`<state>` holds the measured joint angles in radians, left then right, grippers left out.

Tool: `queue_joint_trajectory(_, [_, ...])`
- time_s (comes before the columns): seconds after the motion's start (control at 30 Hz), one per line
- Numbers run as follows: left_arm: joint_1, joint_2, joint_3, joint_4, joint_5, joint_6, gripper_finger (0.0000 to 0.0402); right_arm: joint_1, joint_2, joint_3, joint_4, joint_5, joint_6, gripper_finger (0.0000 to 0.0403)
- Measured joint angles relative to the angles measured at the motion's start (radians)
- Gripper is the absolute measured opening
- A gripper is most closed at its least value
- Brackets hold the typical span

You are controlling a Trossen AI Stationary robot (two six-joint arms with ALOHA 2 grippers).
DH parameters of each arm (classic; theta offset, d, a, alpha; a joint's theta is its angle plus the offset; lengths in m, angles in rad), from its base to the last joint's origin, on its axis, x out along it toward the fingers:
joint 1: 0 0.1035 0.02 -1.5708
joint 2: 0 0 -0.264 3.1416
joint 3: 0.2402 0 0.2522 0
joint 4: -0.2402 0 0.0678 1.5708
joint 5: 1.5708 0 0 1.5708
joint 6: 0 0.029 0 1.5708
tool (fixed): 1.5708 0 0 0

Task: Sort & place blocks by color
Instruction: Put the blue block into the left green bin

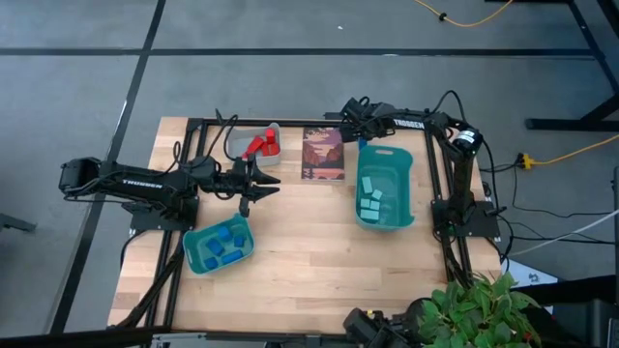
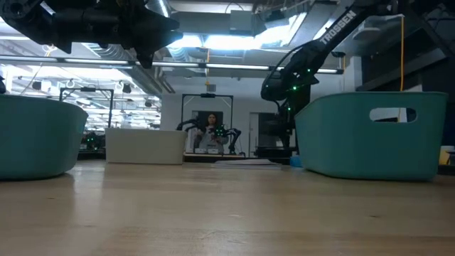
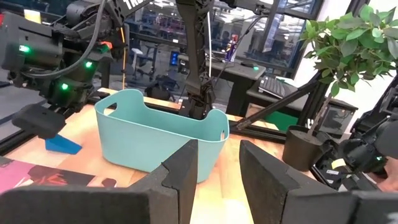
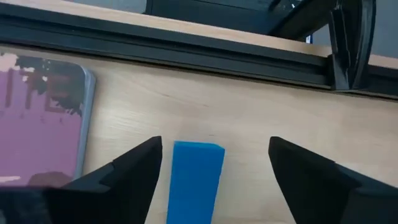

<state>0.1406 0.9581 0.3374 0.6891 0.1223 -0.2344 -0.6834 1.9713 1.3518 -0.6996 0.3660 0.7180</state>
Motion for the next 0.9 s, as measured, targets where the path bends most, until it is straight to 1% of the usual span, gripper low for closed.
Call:
queue_joint_trajectory(0.13, [0.000, 0.000, 0.000, 0.000, 0.000, -0.001, 0.0111, 0.003, 0.000, 0.000, -0.001, 0.000, 0.007, 0.0285])
queue_joint_trajectory(0.27, [0.000, 0.000, 0.000, 0.001, 0.000, -0.002, 0.0111, 0.027, 0.027, 0.001, 0.000, 0.025, 0.008, 0.0279])
queue_joint_trajectory(0.3, [0.000, 0.000, 0.000, 0.001, 0.000, -0.002, 0.0111, 0.030, 0.041, 0.001, 0.008, 0.018, 0.010, 0.0279])
queue_joint_trajectory(0.37, [0.000, 0.000, 0.000, 0.001, 0.000, -0.003, 0.0111, 0.030, 0.074, 0.001, 0.026, -0.032, 0.010, 0.0279])
queue_joint_trajectory(0.43, [0.000, 0.000, 0.000, 0.000, 0.007, -0.022, 0.0111, 0.029, 0.100, 0.006, 0.040, -0.046, 0.004, 0.0278])
queue_joint_trajectory(0.57, [-0.001, 0.000, 0.000, 0.000, 0.028, -0.026, 0.0111, 0.026, 0.114, 0.006, 0.038, -0.036, 0.010, 0.0278])
queue_joint_trajectory(0.73, [-0.002, 0.000, 0.000, 0.001, 0.023, -0.022, 0.0111, 0.018, 0.109, 0.004, 0.040, -0.057, 0.014, 0.0275])
queue_joint_trajectory(0.83, [-0.002, 0.000, 0.000, 0.001, 0.022, -0.022, 0.0111, 0.012, 0.110, 0.004, 0.044, -0.077, 0.014, 0.0257])
queue_joint_trajectory(0.9, [-0.003, 0.000, 0.000, 0.001, 0.022, -0.023, 0.0111, 0.013, 0.111, 0.004, 0.048, -0.076, 0.012, 0.0234])
